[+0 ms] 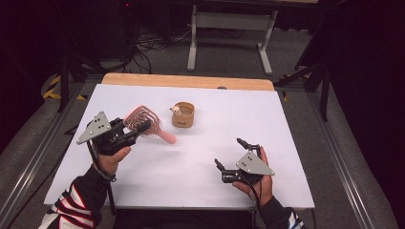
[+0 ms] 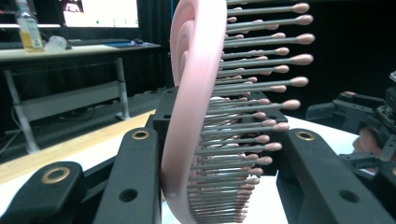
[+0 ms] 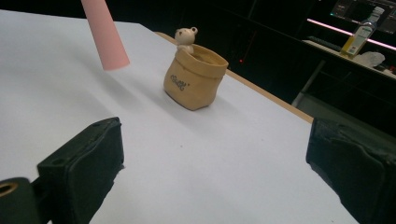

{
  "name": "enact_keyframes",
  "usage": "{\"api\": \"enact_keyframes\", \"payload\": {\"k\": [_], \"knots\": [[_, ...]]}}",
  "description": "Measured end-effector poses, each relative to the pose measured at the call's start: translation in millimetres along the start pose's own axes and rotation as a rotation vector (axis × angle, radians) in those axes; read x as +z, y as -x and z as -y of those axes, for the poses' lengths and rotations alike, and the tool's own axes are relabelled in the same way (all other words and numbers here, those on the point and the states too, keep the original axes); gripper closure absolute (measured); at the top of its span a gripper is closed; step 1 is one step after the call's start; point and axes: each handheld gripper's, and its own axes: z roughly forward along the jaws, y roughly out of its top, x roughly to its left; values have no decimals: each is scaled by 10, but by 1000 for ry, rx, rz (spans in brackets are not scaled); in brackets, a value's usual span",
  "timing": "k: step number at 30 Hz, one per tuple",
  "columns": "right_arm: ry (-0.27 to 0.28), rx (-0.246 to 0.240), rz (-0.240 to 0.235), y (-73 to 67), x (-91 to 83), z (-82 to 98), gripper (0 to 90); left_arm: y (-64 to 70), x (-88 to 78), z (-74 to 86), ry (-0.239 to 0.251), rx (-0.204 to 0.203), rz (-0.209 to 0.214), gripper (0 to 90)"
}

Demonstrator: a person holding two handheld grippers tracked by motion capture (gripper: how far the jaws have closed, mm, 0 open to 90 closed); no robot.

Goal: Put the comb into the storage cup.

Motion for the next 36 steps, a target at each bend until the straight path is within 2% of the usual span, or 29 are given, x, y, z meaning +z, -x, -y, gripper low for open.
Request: {"api": "enact_keyframes", "payload": {"k": [5, 12, 19, 26, 32, 36], "knots": [[-17, 2, 7, 20, -31, 46, 50, -65, -41, -75, 20, 3, -24, 628], [-19, 32, 16, 77, -44, 69, 53, -139, -66, -147, 25, 0, -50, 628], [-24, 19, 18, 72, -37, 68, 58, -225, -51, -311, 24, 29, -91, 628], [-21, 26, 6, 81, -41, 69, 58, -283, 37, -496, 43, 51, -113, 628], [-25, 19, 5, 78, -44, 68, 61, -308, 191, -688, 46, 73, -114, 628], [-23, 15, 14, 80, -50, 63, 68, -303, 268, -755, 42, 89, -109, 628]]}}
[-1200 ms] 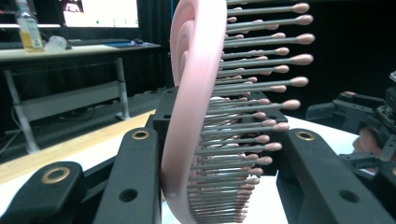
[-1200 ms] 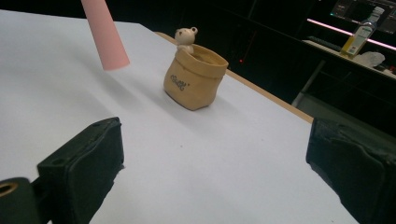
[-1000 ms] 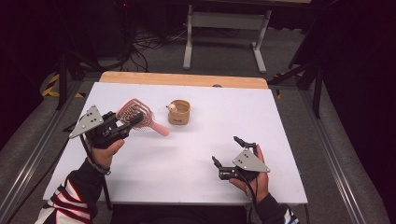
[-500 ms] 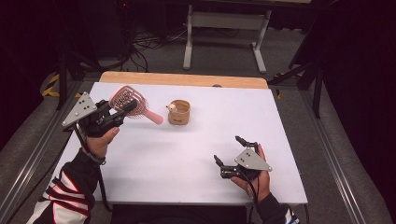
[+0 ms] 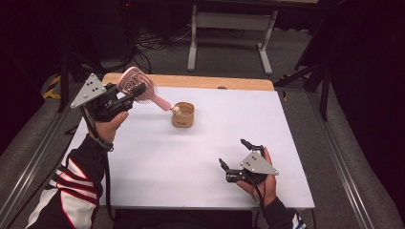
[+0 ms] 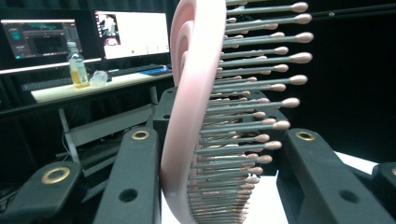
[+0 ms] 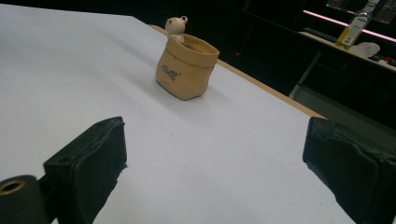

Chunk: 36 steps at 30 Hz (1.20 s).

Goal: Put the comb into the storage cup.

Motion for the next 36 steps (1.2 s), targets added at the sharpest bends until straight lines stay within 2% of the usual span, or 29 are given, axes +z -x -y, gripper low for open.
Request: {"api": "enact_keyframes", "payload": {"k": [9, 16, 25, 28, 36], "knots": [[0, 5, 8, 9, -2, 8, 69, 41, 235, -127, 17, 2, 27, 628], [-1, 6, 4, 8, 1, 11, 69, 103, 400, -137, 14, -7, 49, 628], [-3, 2, 0, 11, 2, 16, 69, 181, 646, -59, -28, -8, 67, 628], [-2, -4, -3, 8, -1, 14, 69, 192, 694, -25, -53, 8, 55, 628], [-11, -8, -11, -2, 8, 17, 69, 184, 787, 84, -94, 10, 45, 628]]}}
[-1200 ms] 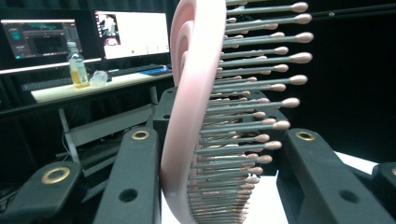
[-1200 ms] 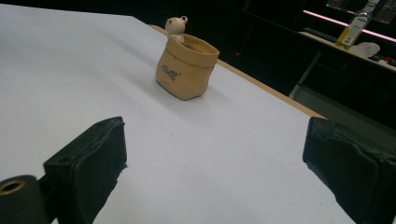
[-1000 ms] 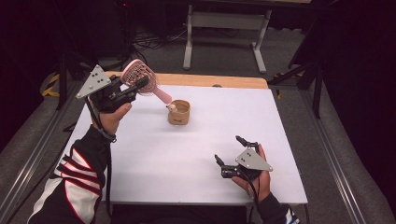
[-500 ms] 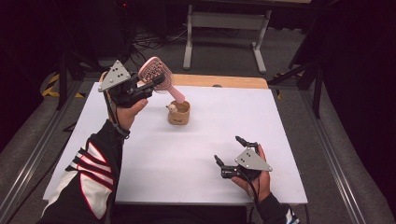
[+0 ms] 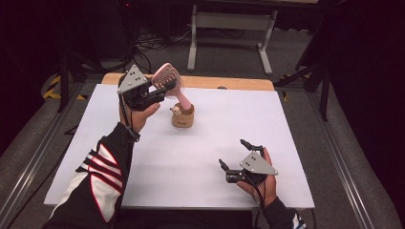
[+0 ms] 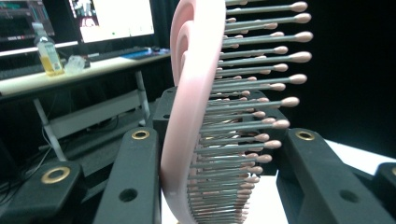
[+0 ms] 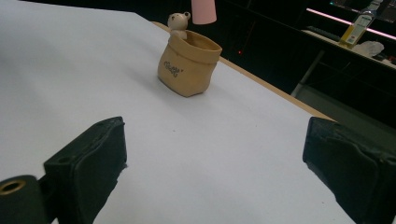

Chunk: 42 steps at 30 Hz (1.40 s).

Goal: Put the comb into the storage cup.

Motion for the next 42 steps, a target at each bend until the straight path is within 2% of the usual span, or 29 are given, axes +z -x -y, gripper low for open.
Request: {"api": "enact_keyframes", "payload": {"k": [10, 23, 27, 29, 31, 36, 38, 39, 42], "knots": [[-5, -9, -9, -22, 11, 0, 69, -19, 182, 124, -61, -7, -8, 628], [-1, -21, -7, -37, 6, -9, 73, -62, 320, 274, -93, -47, 2, 628], [-6, 17, -24, -8, 12, -4, 75, -91, 416, 307, -124, -60, 8, 628], [-4, 21, -19, -1, 6, -6, 75, -79, 436, 318, -125, -49, -1, 628], [-7, 10, -16, -1, -5, -4, 75, -88, 455, 352, -120, -66, 3, 627], [-6, 22, -14, 18, -10, 0, 76, -77, 507, 415, -129, -80, 5, 627], [-7, 14, -16, 11, -12, 4, 76, -75, 529, 438, -133, -71, 2, 627], [-10, -5, -13, 0, -9, 2, 76, -78, 542, 454, -130, -72, 1, 626], [-11, -3, -17, -1, -1, 0, 76, -85, 580, 511, -138, -87, -6, 626]]}}
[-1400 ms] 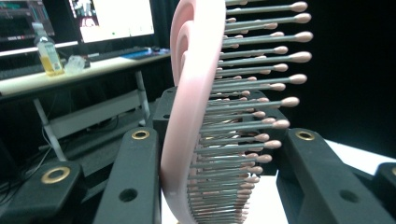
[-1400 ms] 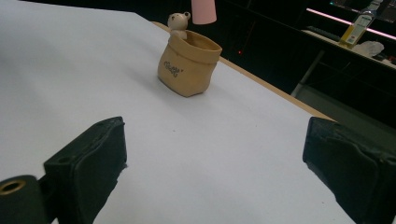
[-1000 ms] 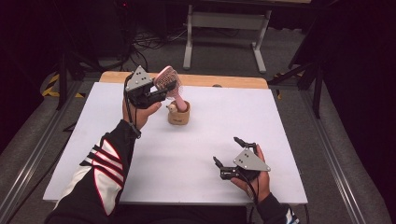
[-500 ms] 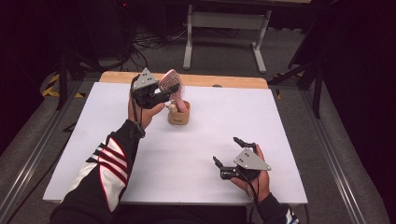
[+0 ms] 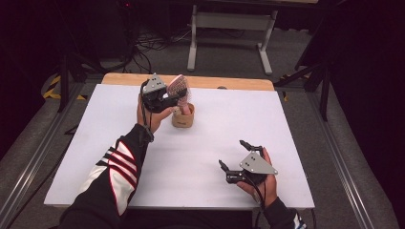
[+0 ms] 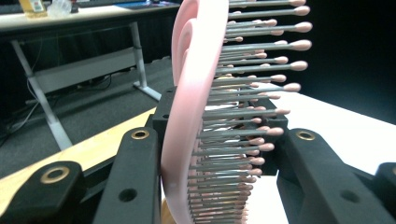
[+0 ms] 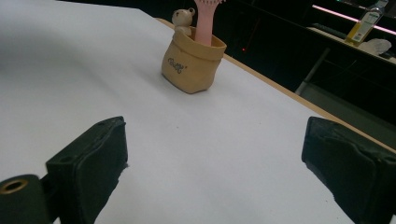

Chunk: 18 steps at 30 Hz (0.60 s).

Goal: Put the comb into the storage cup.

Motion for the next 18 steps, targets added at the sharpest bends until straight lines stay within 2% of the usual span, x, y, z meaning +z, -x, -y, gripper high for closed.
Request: {"api": "enact_keyframes", "payload": {"k": [6, 9, 12, 13, 14, 17, 18], "knots": [[-4, -1, 1, 1, 3, 7, 76, -17, 23, 43, 15, -22, -4, 624], [-6, 0, -1, 3, 6, 9, 76, -41, 23, 60, 23, -34, 9, 620], [-11, -6, -5, -8, 15, 9, 76, -82, 16, 80, 28, -55, 1, 617], [-11, -6, -5, -8, 15, 9, 76, -82, 16, 80, 28, -55, 1, 615], [-12, -8, -6, -11, 18, 8, 76, -100, 7, 82, 25, -49, -20, 612], [-15, -7, -5, -8, 20, 12, 76, -114, -5, 84, 21, -61, -19, 609], [-17, -4, -7, -7, 23, 15, 76, -131, -14, 80, 26, -51, -30, 601]]}}
